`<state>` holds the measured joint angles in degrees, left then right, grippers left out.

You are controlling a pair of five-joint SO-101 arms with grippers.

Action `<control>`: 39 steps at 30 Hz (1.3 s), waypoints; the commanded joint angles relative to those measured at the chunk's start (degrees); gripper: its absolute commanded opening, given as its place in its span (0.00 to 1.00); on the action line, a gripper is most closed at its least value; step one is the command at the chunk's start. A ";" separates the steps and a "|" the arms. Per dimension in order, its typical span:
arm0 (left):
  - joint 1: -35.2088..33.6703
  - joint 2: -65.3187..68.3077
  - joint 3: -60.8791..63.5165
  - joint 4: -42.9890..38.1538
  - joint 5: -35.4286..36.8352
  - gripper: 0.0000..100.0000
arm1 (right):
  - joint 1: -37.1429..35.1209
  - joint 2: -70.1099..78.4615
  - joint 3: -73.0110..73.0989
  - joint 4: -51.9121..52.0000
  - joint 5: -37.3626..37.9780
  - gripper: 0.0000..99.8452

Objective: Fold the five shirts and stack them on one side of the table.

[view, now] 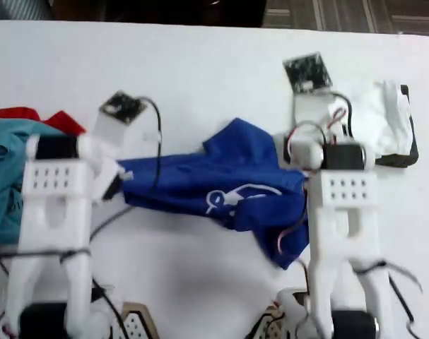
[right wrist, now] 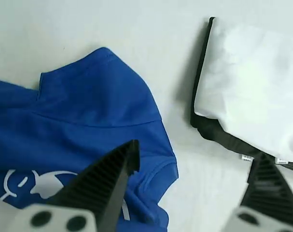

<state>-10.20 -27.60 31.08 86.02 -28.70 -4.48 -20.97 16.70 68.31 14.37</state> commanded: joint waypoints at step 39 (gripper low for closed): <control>-17.85 -4.22 20.53 -8.97 -11.87 0.03 | -20.09 93.67 -97.93 23.08 -2.20 0.36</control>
<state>-28.48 -30.59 51.82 77.76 -40.31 -23.56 72.92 -79.47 90.11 12.53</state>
